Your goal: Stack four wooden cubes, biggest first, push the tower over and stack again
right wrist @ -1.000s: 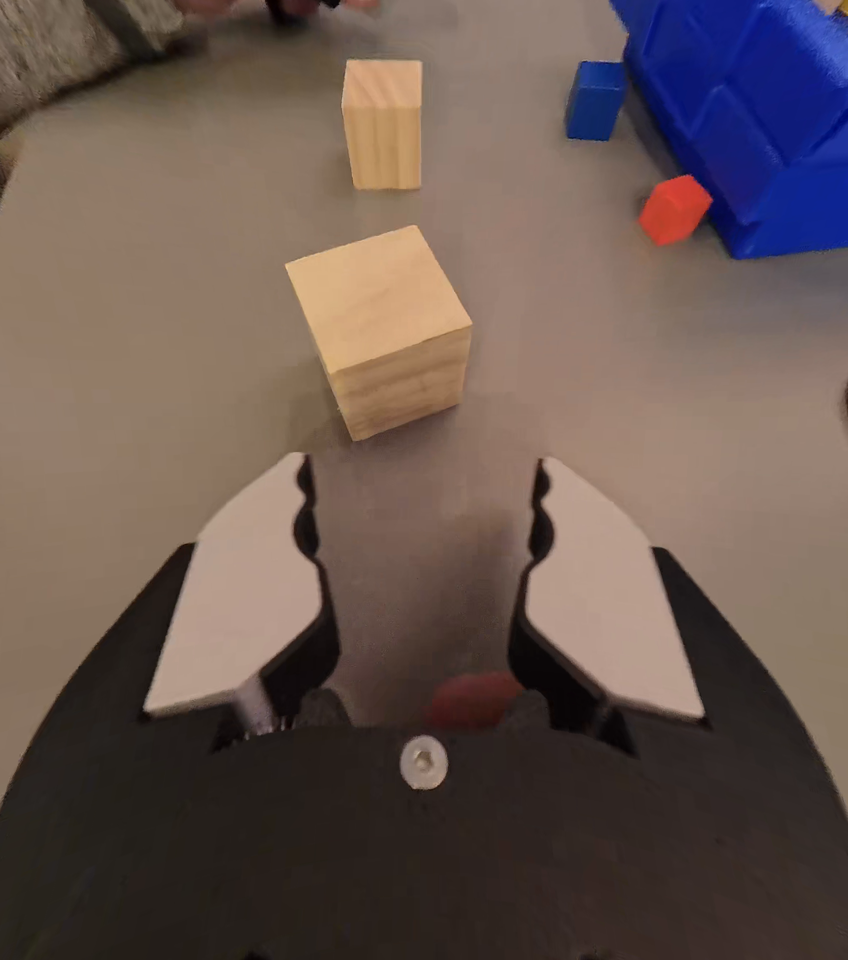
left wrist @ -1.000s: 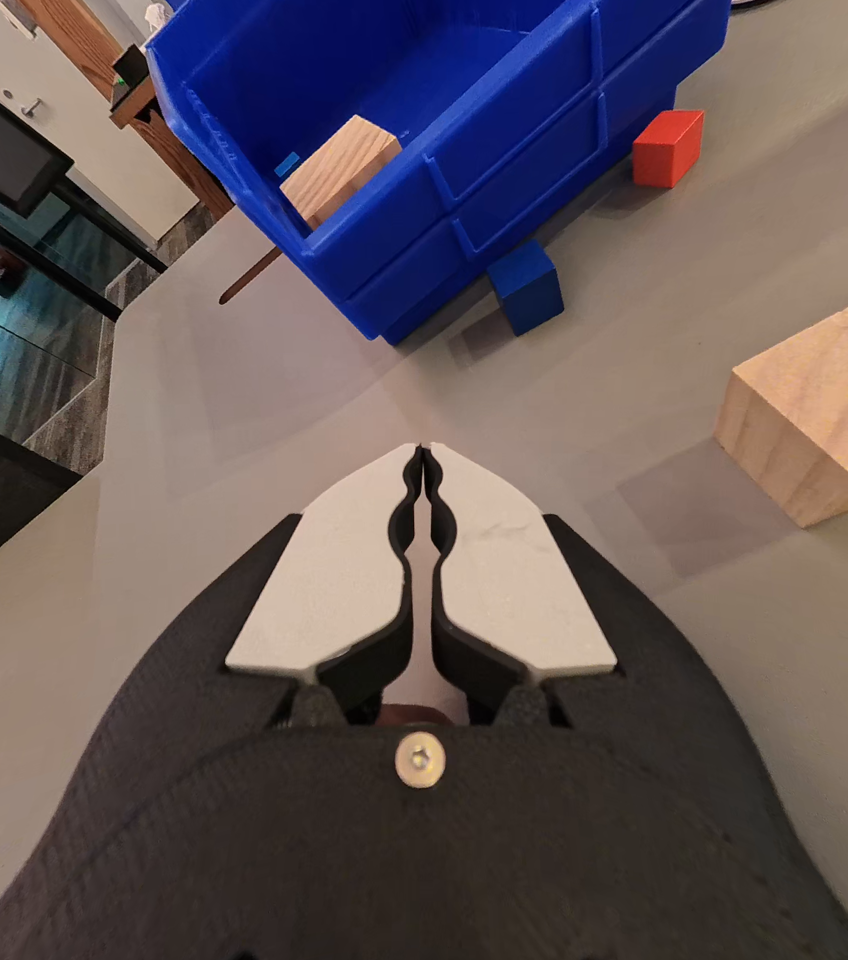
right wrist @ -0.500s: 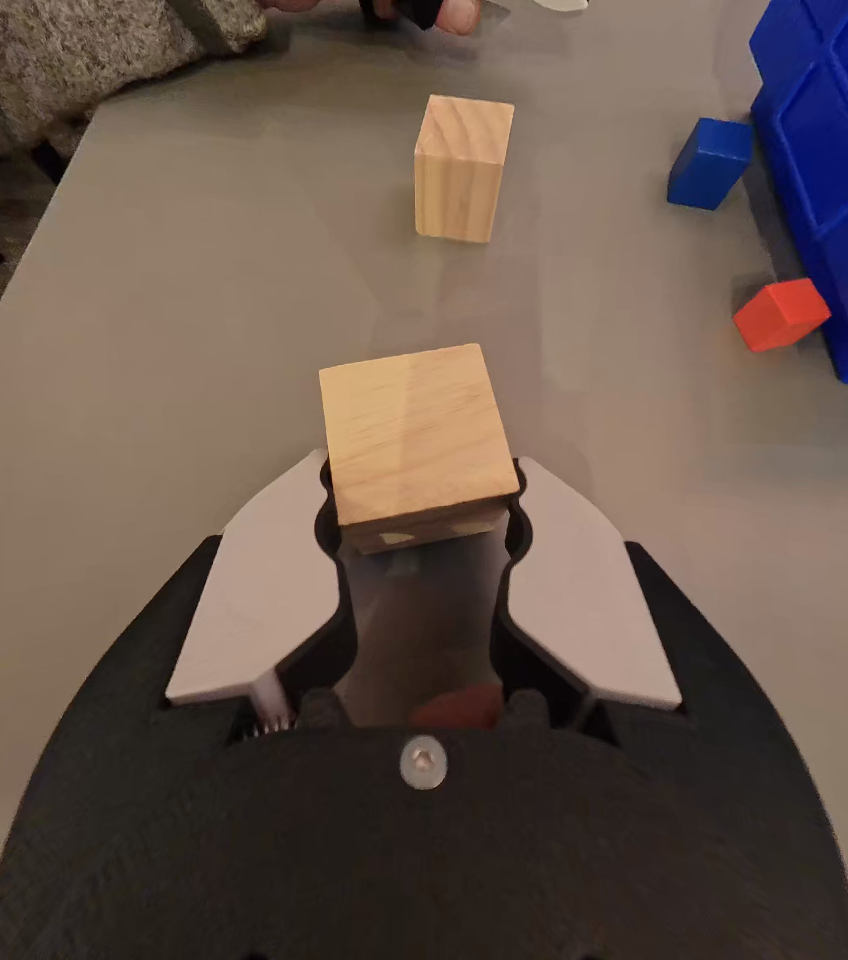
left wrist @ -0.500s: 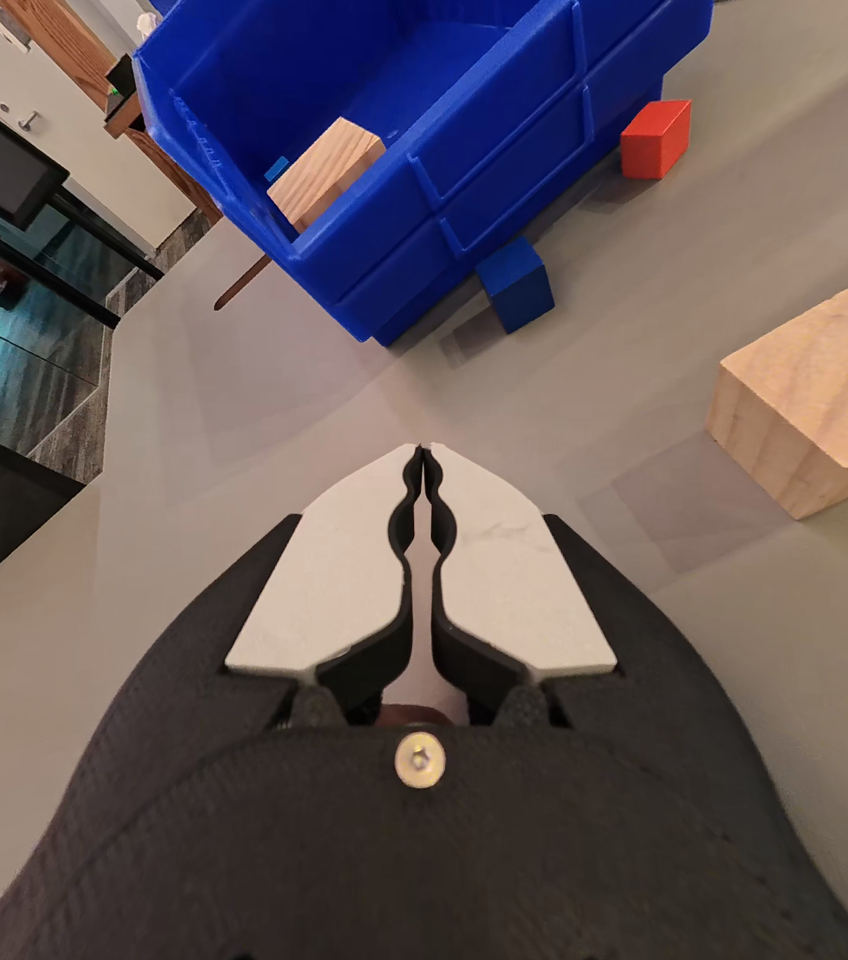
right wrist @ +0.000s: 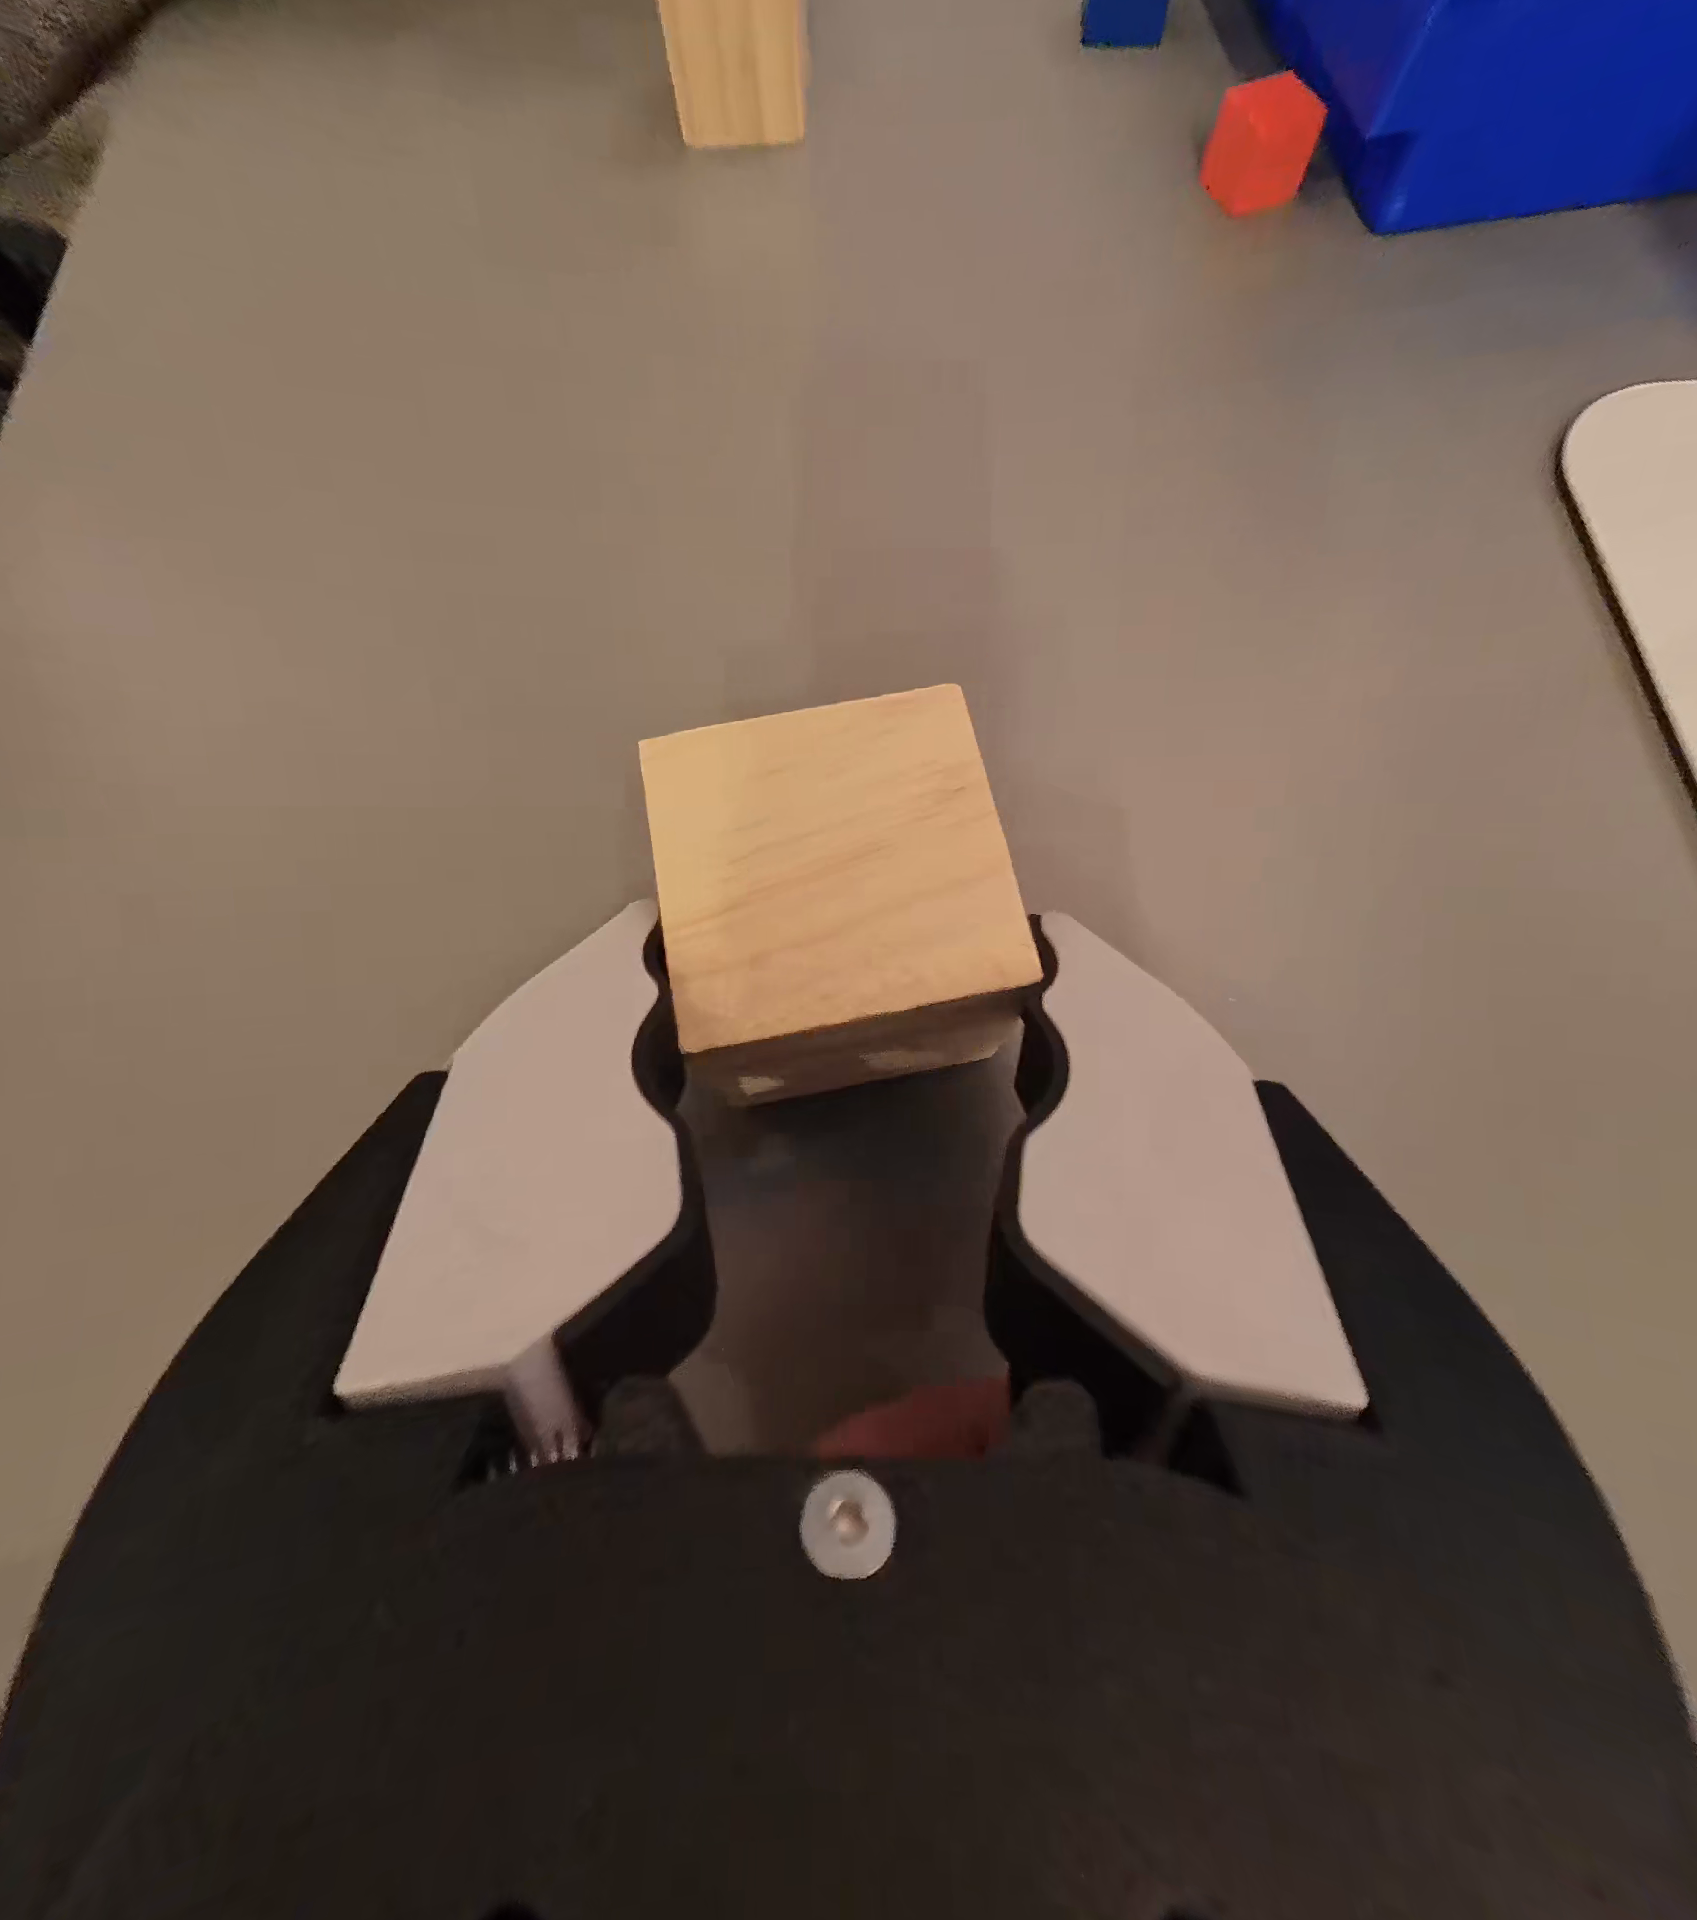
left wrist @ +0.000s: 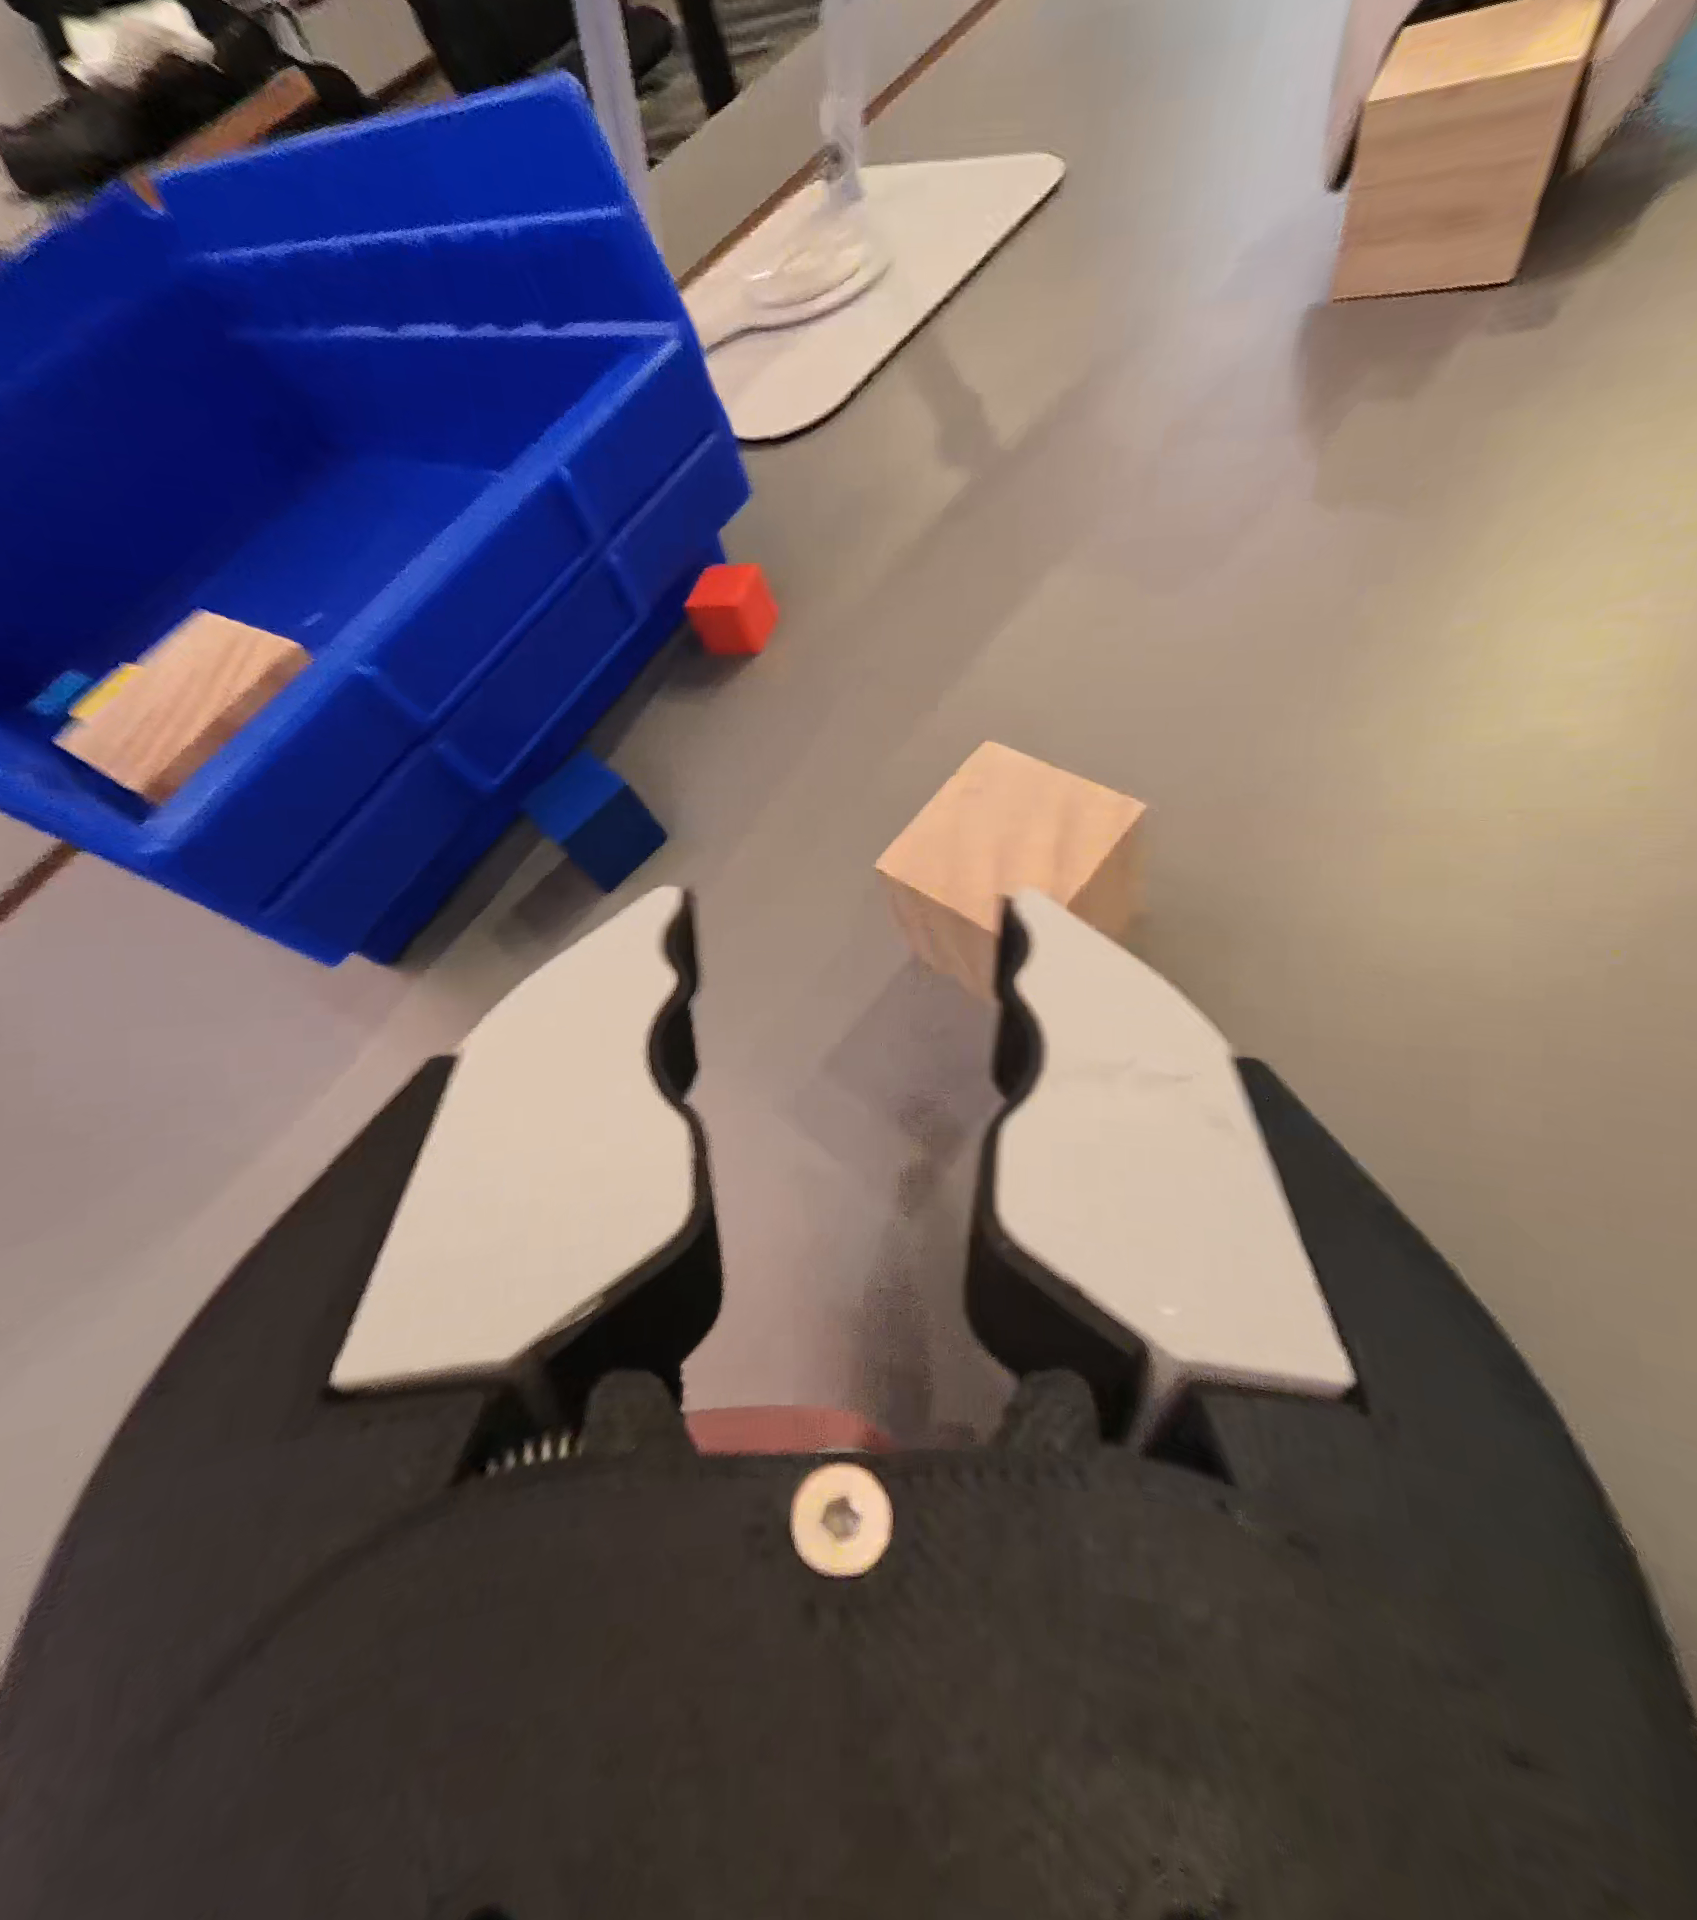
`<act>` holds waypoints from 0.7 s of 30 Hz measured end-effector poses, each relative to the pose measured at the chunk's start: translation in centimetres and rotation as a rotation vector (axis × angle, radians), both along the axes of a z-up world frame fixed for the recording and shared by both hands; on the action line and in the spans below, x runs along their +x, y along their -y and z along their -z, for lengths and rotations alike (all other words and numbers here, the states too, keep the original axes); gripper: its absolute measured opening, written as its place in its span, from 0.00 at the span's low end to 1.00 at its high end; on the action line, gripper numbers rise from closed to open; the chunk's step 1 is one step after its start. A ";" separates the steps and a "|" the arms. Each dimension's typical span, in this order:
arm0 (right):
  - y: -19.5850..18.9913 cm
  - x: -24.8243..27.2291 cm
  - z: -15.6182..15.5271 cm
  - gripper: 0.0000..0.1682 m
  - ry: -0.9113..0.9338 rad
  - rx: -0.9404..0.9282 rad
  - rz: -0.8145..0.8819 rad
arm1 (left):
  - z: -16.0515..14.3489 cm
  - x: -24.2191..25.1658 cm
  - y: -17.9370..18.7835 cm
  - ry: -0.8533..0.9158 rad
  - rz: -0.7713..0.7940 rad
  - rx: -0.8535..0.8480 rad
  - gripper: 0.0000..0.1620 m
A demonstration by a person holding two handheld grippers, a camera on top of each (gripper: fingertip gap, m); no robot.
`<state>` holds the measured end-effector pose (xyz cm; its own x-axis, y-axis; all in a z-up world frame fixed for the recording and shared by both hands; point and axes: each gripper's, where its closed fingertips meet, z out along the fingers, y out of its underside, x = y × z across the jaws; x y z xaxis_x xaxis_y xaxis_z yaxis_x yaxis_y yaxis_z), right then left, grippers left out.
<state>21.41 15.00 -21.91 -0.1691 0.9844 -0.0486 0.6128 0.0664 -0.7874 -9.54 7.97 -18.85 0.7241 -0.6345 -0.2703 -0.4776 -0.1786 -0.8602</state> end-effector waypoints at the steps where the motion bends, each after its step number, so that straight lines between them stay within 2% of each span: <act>1: 0.2 -0.1 0.0 0.38 0.004 -0.003 -0.013 | 0.4 0.1 0.0 0.004 -0.004 -0.026 0.44; 4: 1.1 0.0 0.2 0.42 0.016 -0.023 -0.060 | 1.0 1.0 0.0 -0.006 0.024 -0.064 0.61; 7: 1.1 0.1 -0.1 0.45 0.000 -0.029 -0.060 | 1.9 2.1 0.4 -0.033 0.075 -0.130 0.62; 9: 1.0 0.2 -0.3 0.45 -0.013 -0.035 -0.061 | 2.9 2.4 0.5 -0.076 0.099 -0.176 0.60; 15: 0.5 0.7 -0.6 0.41 -0.035 -0.044 -0.052 | 3.9 3.9 0.3 -0.101 0.202 -0.258 0.33; 18: 0.1 1.0 -0.5 0.40 -0.032 -0.034 -0.042 | 3.4 4.8 -0.6 -0.086 0.200 -0.225 0.31; 21: -0.5 1.4 -0.6 0.39 -0.033 -0.039 -0.031 | 1.0 7.5 -1.3 0.020 0.204 -0.170 0.30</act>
